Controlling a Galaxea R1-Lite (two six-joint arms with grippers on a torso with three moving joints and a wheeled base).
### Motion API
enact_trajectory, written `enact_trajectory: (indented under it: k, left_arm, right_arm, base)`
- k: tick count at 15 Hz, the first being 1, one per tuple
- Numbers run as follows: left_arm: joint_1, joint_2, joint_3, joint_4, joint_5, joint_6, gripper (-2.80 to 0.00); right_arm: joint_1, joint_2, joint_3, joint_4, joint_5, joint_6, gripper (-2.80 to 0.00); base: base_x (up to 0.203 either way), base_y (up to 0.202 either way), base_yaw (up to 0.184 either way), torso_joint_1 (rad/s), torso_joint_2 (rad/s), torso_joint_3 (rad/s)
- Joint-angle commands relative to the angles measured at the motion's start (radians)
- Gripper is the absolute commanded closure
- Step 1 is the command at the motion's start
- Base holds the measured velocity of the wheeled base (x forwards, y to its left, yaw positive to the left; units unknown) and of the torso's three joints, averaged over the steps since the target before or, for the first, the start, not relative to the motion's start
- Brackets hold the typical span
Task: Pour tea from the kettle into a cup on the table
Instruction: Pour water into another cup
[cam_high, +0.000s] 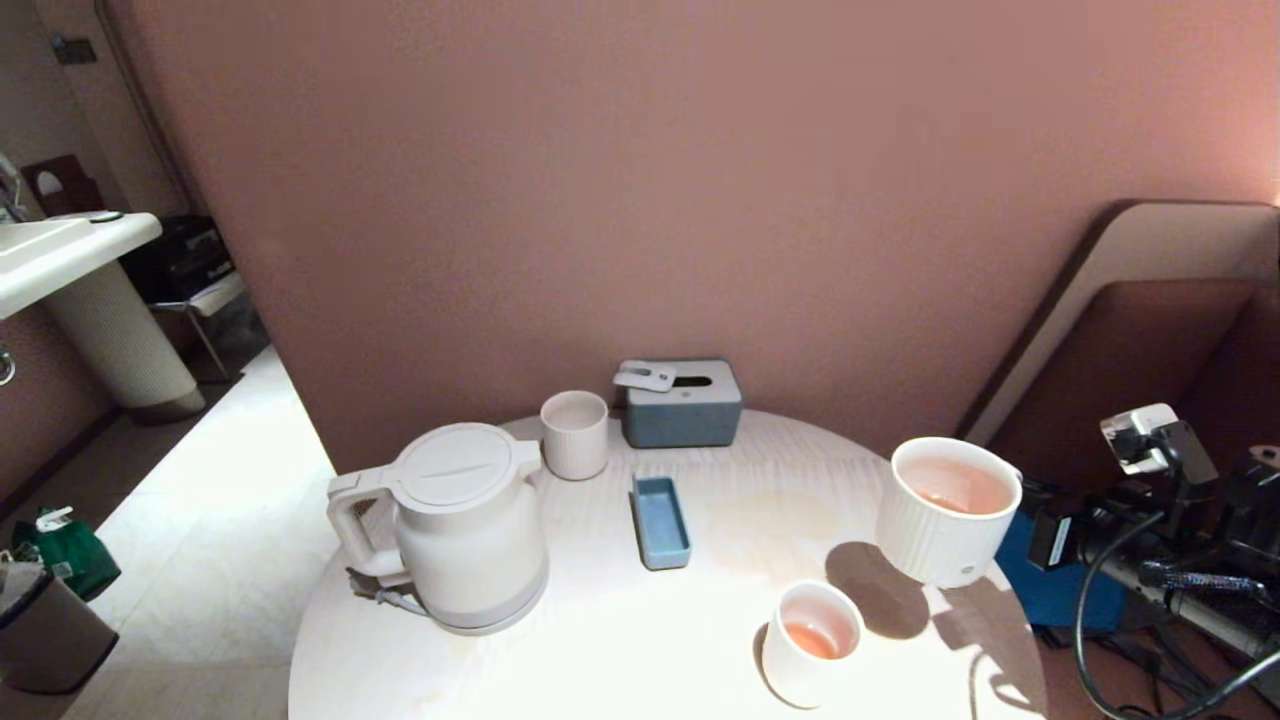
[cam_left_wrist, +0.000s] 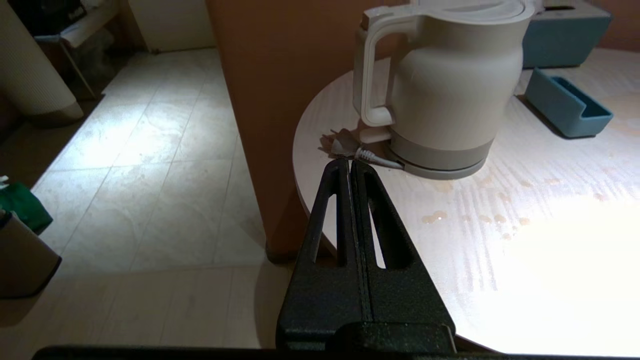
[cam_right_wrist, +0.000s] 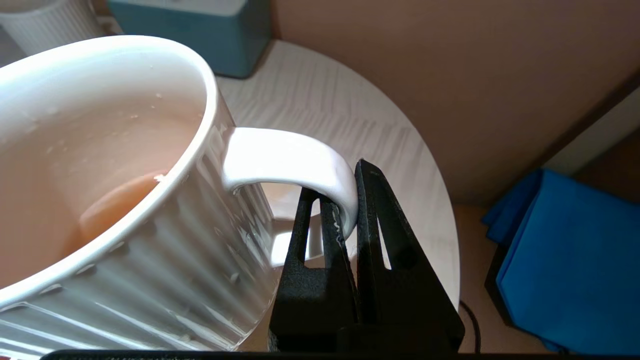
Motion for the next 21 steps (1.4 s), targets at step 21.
enact_trajectory:
  k: [21]
  left_arm:
    - [0.0, 0.001, 0.0, -0.002, 0.0, -0.001, 0.0]
  right_arm:
    - [0.011, -0.251, -0.244, 0.473, 0.002, -0.183, 0.0]
  base:
    - [0.0, 0.0, 0.0, 0.0, 0.0, 0.014]
